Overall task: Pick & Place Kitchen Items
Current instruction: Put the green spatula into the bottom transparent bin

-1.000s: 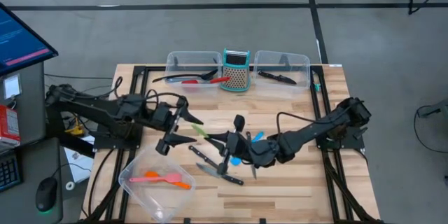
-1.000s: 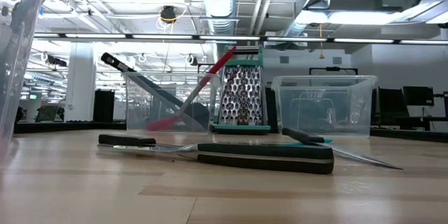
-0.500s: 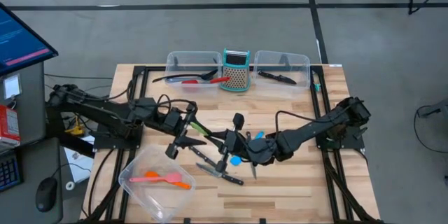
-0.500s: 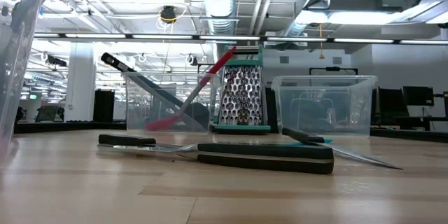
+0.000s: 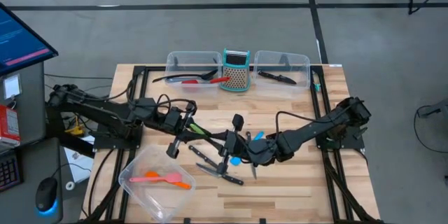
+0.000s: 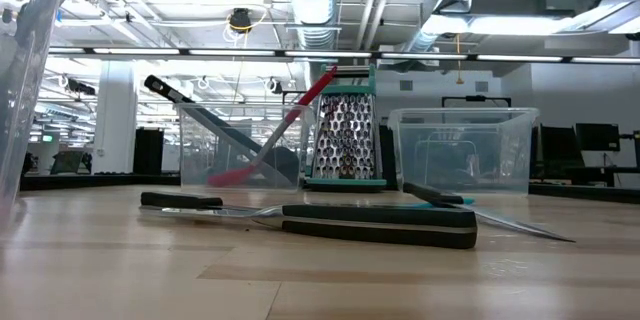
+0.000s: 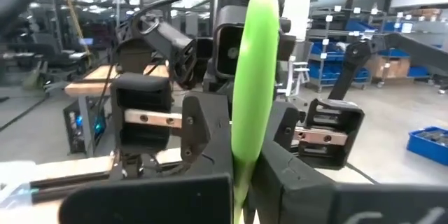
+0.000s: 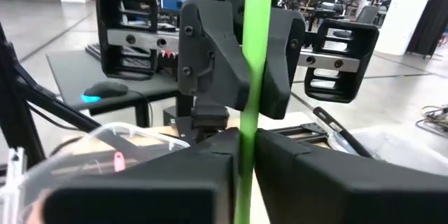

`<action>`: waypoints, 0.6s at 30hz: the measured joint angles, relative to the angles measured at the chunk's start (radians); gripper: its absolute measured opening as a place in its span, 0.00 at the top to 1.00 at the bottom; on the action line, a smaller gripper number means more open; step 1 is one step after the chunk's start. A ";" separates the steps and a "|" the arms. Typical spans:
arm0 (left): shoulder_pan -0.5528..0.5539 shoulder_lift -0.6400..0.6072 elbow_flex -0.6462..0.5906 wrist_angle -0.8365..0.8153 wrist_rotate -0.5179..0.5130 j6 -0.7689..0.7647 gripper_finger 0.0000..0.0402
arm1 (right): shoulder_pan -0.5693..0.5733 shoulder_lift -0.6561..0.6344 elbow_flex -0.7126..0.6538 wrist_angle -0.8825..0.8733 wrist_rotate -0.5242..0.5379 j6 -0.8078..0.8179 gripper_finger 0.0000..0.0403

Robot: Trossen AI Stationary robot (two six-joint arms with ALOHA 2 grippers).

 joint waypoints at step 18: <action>-0.166 -0.312 0.000 -0.526 0.043 -0.192 1.00 | 0.169 -0.201 0.001 -0.179 0.003 -0.097 0.35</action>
